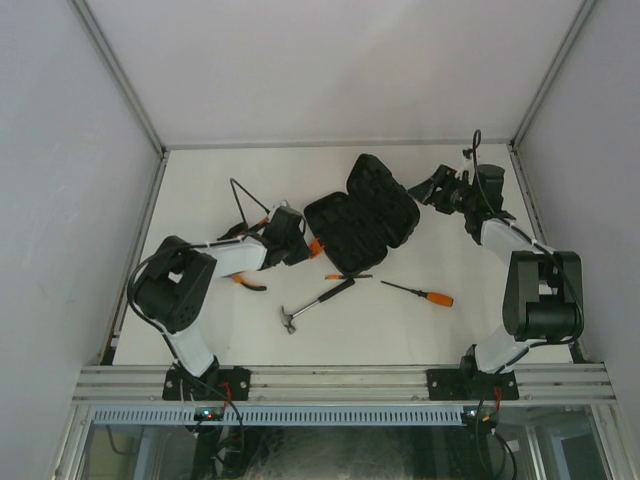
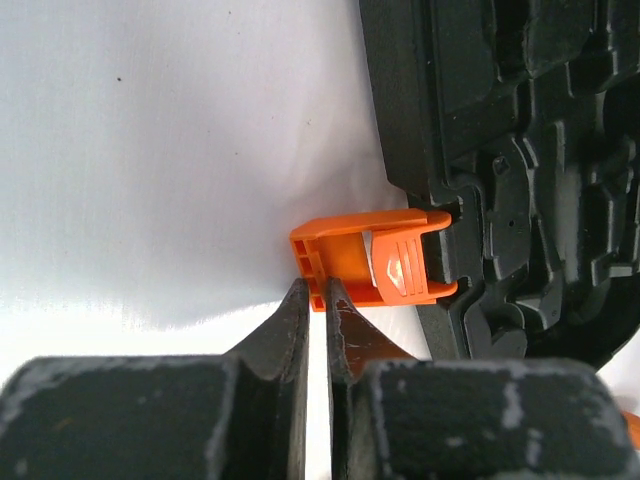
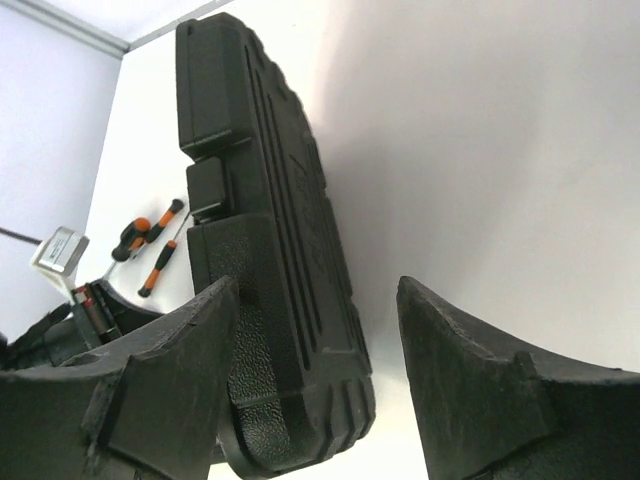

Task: Sort the tools into containers
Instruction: Open the storage box at the center of the board.

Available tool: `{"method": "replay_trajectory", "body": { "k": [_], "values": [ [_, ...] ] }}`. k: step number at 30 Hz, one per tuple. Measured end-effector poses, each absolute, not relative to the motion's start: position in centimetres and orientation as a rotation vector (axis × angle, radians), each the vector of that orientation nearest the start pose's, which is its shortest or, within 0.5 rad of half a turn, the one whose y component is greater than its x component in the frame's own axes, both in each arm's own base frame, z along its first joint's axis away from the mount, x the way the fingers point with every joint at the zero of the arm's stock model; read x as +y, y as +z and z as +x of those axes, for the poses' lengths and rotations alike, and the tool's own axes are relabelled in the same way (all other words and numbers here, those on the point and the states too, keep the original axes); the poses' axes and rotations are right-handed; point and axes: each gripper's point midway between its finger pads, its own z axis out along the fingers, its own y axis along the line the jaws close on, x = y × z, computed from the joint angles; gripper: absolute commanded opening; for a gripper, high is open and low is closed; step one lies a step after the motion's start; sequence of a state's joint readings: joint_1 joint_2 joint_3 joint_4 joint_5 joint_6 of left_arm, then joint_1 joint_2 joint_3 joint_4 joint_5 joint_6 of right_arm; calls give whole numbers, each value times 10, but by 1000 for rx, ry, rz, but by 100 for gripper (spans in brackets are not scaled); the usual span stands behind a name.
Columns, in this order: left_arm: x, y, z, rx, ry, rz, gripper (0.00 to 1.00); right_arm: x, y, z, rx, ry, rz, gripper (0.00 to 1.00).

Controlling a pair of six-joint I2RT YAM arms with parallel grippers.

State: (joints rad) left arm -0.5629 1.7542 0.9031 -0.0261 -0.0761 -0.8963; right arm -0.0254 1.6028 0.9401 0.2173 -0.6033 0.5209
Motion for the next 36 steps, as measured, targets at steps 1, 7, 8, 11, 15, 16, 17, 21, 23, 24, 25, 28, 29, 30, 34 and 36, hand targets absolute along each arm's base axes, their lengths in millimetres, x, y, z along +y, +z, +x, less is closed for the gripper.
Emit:
{"method": "replay_trajectory", "body": {
  "k": [1,7,8,11,15,16,17,21,23,24,25,28,29,30,34,36],
  "values": [
    [-237,18,341,2489,-528,-446,12,102,150,433,2049,909,178,63],
    [-237,18,343,2528,-483,-392,12,84,140,433,2083,836,269,63],
    [-237,18,343,2532,-477,-385,12,82,139,433,2089,823,281,63],
    [-239,18,346,2547,-459,-359,12,74,136,431,2106,776,325,63],
    [-240,18,349,2565,-438,-333,13,59,133,425,2126,708,388,64],
    [-240,18,349,2571,-433,-326,13,55,133,424,2129,692,403,65],
    [-240,18,350,2575,-428,-322,13,50,134,422,2130,668,422,66],
    [-241,18,352,2595,-406,-292,14,28,141,415,2119,565,492,70],
    [-241,18,352,2604,-397,-279,15,19,150,411,2101,510,516,73],
    [-241,18,352,2609,-391,-270,16,16,154,409,2092,488,524,74],
    [-241,18,352,2612,-389,-267,16,13,159,407,2081,468,529,74],
    [-240,19,353,2623,-374,-252,21,8,171,400,2060,431,538,74],
    [-239,19,353,2626,-369,-249,23,7,174,398,2056,425,538,74],
    [-238,19,353,2629,-364,-243,26,7,177,396,2053,419,539,75],
    [-233,21,353,2642,-343,-235,38,8,186,385,2052,396,524,77],
    [-228,23,351,2649,-329,-237,42,11,189,379,2055,380,512,79]
  ]
}}
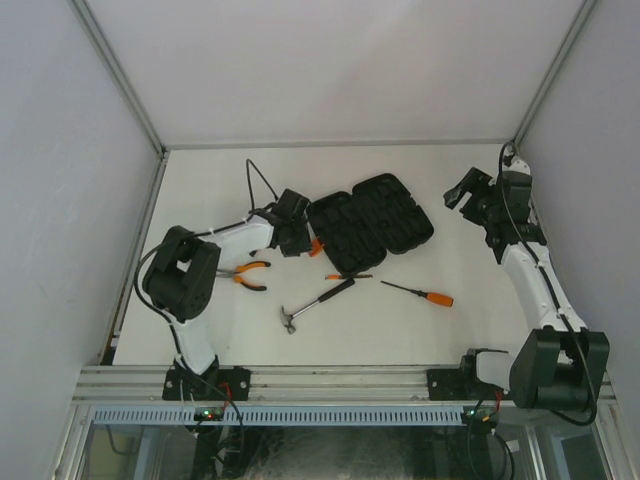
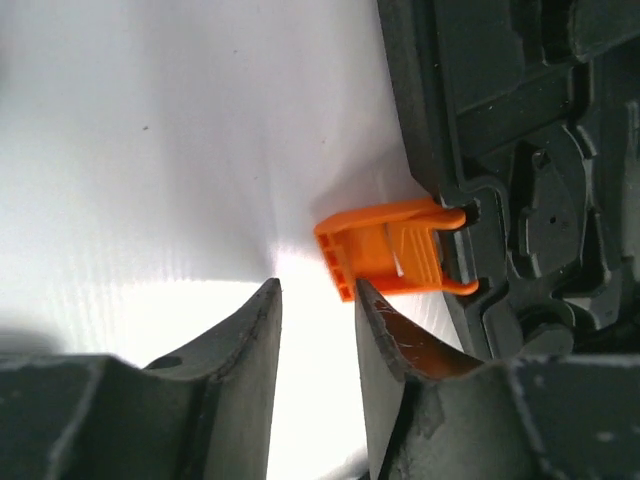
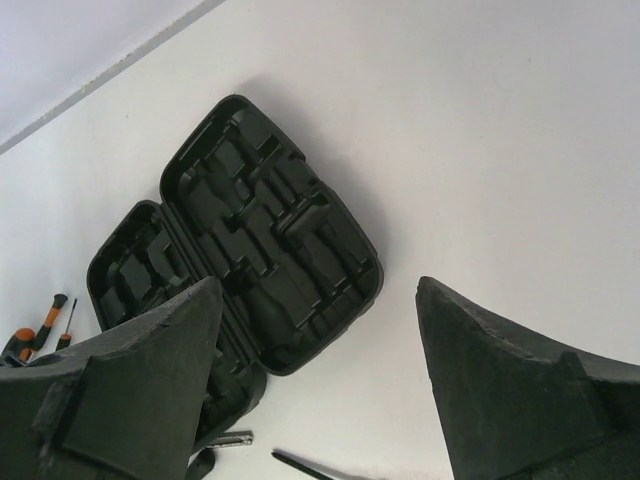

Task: Sort the tools into containers
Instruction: Open the storage box at the center of the board, then adjust the storage box at the center of the board.

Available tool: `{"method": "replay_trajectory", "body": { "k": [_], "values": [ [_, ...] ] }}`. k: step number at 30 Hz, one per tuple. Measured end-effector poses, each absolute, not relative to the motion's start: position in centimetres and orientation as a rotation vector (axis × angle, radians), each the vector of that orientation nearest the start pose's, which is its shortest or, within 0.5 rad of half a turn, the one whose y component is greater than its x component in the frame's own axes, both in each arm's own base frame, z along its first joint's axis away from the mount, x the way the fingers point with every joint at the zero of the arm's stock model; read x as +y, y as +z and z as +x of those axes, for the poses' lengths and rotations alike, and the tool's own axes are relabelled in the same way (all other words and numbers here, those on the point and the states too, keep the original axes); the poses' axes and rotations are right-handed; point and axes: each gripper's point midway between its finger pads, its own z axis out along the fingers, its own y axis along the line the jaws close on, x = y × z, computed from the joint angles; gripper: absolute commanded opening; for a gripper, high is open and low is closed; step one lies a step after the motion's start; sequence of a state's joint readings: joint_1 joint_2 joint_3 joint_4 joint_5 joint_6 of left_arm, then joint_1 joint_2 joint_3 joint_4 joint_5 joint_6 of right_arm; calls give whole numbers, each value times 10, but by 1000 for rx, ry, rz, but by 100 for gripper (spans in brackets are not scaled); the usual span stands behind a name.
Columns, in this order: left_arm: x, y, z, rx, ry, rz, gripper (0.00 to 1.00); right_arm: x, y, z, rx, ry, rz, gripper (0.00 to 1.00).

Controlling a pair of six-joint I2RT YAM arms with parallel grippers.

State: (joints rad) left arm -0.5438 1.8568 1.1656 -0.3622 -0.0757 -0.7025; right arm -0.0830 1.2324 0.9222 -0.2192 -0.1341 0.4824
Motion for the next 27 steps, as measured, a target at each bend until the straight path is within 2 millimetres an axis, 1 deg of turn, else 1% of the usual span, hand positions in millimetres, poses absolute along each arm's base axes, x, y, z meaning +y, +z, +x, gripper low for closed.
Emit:
{"method": "replay_trajectory", "body": {
  "k": [2,4,8,10,13,15,17,18,20,21,24,25,26,27],
  "values": [
    [-223,30,349,2648,-324,-238,47,15,193,374,2058,369,494,79],
    [-220,41,350,2630,-333,-246,50,20,197,369,2058,362,473,80],
    [-213,71,353,2574,-366,-266,55,29,203,361,2062,343,415,80],
    [-209,89,354,2540,-385,-270,58,37,203,358,2073,346,371,78],
    [-203,117,350,2491,-409,-259,61,61,198,353,2115,390,253,74],
    [-196,142,348,2450,-427,-256,63,83,191,350,2158,421,141,74],
    [-190,177,349,2387,-458,-261,65,110,183,350,2213,446,12,72],
    [-189,201,349,2342,-482,-256,67,125,178,351,2240,452,-61,72],
    [-181,241,353,2254,-518,-277,73,146,170,355,2269,456,-167,70],
    [-175,267,353,2196,-542,-280,75,157,165,357,2284,458,-218,69],
    [-157,343,344,2025,-613,-295,84,178,147,365,2324,453,-319,63],
    [-150,365,338,1971,-630,-301,86,182,141,368,2336,449,-339,61],
    [-143,382,333,1932,-644,-305,88,185,135,372,2349,444,-356,59],
    [-136,401,326,1886,-658,-310,95,188,128,377,2362,437,-372,57]
  ]
}}
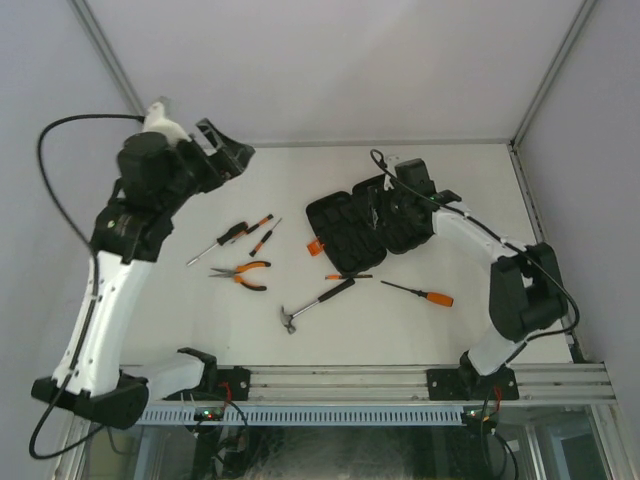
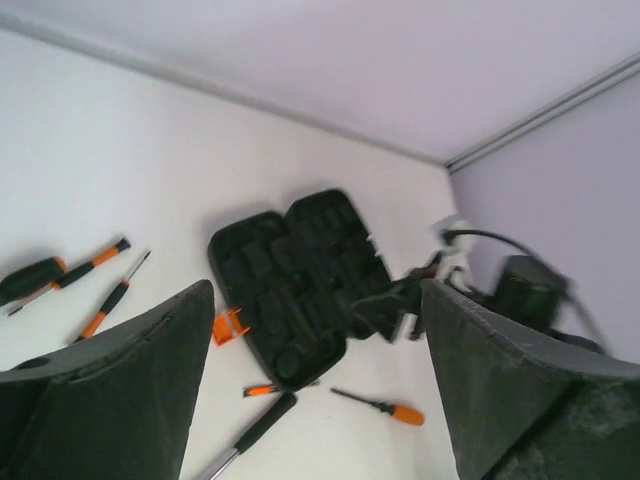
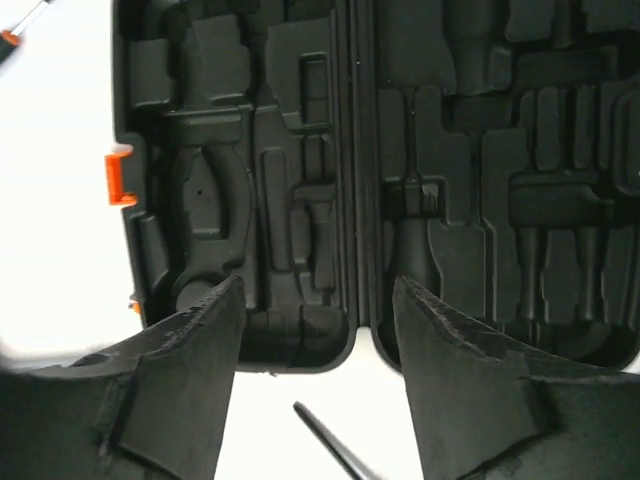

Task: Sort the tools into containers
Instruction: Adjust the storage box at the center of the board.

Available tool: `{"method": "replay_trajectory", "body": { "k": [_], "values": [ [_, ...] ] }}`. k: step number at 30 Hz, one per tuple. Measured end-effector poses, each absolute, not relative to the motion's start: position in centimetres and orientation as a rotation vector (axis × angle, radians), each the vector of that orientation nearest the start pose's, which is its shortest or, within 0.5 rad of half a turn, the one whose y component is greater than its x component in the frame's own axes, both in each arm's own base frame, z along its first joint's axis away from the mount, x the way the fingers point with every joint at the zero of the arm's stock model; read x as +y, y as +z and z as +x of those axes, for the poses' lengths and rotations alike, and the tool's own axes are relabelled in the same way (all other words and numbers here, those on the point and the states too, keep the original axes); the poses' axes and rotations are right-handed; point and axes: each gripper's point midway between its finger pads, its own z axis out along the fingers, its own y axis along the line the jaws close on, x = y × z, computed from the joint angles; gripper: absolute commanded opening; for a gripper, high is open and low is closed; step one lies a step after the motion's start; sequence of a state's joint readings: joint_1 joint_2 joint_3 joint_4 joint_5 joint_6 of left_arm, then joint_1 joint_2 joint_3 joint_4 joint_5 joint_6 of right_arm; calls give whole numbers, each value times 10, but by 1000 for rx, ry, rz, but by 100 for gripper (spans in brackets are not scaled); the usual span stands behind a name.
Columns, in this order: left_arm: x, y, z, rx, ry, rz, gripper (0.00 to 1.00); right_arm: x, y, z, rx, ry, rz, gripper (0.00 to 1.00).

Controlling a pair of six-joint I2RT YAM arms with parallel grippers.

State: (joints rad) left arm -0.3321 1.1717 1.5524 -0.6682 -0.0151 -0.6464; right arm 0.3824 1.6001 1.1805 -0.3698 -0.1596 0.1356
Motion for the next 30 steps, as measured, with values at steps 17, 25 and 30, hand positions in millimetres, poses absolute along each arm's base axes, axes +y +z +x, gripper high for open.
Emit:
{"method": "replay_trajectory", "body": {
  "k": [17,25,30],
  "values": [
    [-102,490,275,1673,-859,-398,100,205,57,438,2465,299,-530,47],
    [-98,506,264,1621,-921,-402,100,206,46,445,2492,271,-551,42],
    [-94,517,256,1579,-936,-397,100,209,45,447,2505,266,-559,40]
  ]
}}
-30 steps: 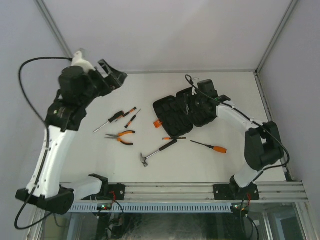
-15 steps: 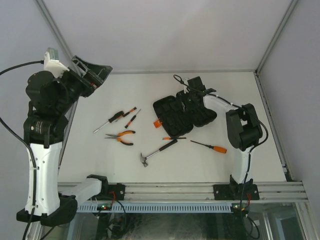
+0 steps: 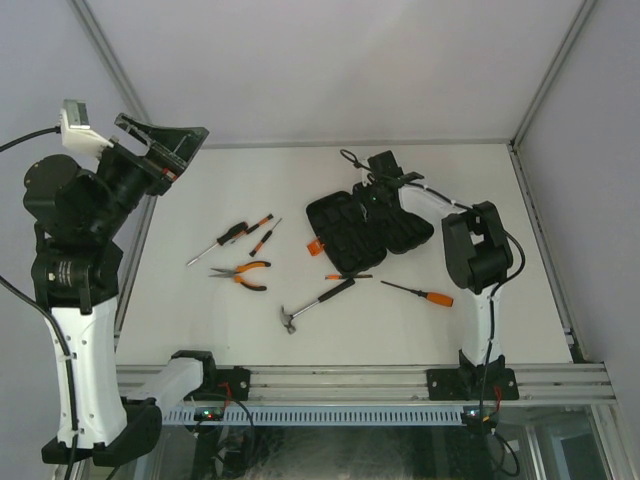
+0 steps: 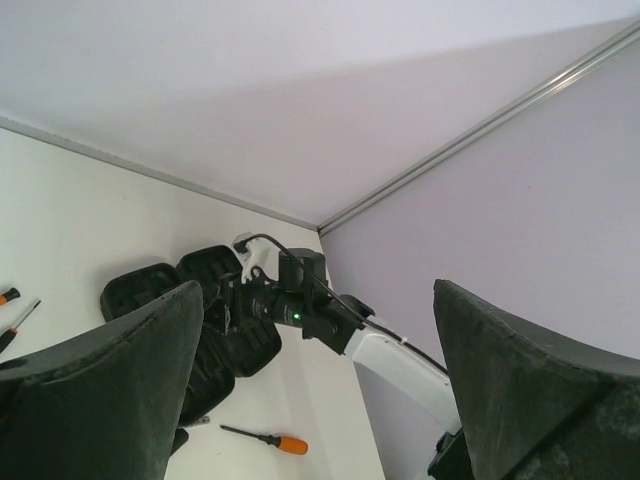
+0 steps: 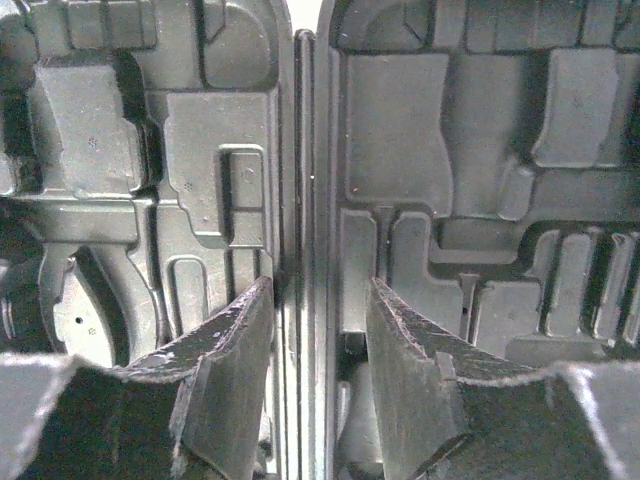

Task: Sort the tools into containers
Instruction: Adjust the storage box at the center of the board.

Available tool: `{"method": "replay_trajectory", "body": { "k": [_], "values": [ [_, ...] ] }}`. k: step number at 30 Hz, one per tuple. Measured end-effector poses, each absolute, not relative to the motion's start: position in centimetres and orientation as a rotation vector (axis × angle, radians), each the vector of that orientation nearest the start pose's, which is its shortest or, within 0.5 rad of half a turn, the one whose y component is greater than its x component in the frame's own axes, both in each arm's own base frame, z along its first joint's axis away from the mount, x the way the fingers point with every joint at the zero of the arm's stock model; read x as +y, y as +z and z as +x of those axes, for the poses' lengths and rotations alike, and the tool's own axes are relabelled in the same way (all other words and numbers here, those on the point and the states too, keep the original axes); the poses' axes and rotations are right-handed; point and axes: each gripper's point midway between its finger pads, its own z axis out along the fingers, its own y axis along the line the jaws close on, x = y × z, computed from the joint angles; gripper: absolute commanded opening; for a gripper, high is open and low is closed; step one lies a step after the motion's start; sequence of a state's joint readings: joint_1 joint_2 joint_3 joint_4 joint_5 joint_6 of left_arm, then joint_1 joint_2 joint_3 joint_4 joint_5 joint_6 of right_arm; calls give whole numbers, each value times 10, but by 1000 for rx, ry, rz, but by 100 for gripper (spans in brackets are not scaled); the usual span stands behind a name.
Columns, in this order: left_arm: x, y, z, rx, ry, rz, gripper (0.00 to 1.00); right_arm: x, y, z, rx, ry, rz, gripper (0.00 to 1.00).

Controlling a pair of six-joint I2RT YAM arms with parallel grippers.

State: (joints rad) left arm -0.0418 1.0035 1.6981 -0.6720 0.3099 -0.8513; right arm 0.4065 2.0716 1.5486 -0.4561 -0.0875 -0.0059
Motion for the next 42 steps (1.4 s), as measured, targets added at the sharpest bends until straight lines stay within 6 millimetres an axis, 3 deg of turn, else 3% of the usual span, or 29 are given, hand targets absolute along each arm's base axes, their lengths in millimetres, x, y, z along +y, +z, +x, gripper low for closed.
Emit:
{"method": "replay_trajectory", "body": {
  "k": [5,14,20,27,34,42],
  "values": [
    [-93,524,252,1552,-958,-395,100,210,40,451,2527,256,-571,36],
    [-94,521,254,1536,-992,-404,100,209,39,456,2556,227,-573,16],
    [-91,528,243,1497,-981,-399,100,207,39,458,2571,211,-526,7],
    [-91,536,238,1465,-983,-380,100,191,38,463,2592,204,-349,4],
    [-87,534,238,1452,-965,-400,100,163,38,455,2623,185,-191,4],
    [-85,537,236,1434,-961,-398,100,160,38,444,2634,184,-144,4]
  ]
}}
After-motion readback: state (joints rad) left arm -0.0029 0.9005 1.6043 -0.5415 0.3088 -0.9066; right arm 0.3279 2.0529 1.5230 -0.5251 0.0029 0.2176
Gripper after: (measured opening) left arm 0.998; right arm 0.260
